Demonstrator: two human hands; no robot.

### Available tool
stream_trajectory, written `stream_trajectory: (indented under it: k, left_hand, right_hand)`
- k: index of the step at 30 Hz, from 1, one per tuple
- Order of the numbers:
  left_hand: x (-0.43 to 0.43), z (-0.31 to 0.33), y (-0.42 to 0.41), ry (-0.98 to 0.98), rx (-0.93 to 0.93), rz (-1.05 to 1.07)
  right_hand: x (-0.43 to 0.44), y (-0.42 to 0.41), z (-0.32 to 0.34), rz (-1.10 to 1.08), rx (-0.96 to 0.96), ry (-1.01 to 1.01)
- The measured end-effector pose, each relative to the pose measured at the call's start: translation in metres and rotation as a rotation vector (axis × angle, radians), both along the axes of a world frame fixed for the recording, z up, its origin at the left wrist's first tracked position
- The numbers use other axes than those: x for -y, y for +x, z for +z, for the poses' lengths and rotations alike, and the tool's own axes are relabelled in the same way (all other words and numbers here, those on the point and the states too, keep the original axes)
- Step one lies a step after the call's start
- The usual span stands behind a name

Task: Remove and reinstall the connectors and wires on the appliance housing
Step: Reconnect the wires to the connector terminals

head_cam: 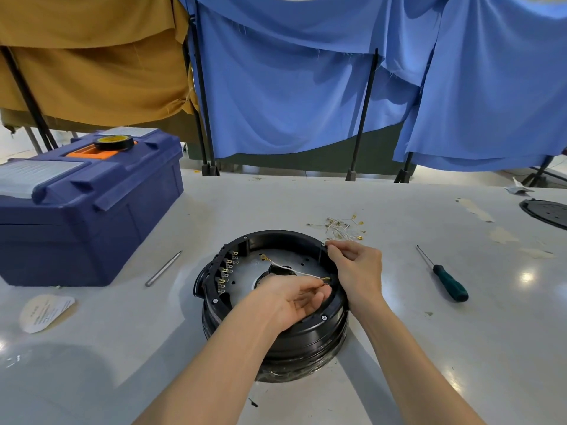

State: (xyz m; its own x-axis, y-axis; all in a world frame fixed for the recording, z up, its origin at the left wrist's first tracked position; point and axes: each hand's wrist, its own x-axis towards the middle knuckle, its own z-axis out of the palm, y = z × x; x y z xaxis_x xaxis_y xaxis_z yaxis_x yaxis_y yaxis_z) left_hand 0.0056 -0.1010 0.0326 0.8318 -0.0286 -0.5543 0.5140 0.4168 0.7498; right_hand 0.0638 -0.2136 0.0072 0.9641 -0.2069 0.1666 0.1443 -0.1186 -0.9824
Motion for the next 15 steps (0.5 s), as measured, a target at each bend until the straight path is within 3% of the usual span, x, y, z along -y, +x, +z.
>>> stream_trajectory:
  k: [15]
  left_hand:
    - [-0.0022, 0.0008, 0.007, 0.024, -0.029, -0.022]
  right_hand:
    - [-0.003, 0.001, -0.0017, -0.039, 0.036, -0.01]
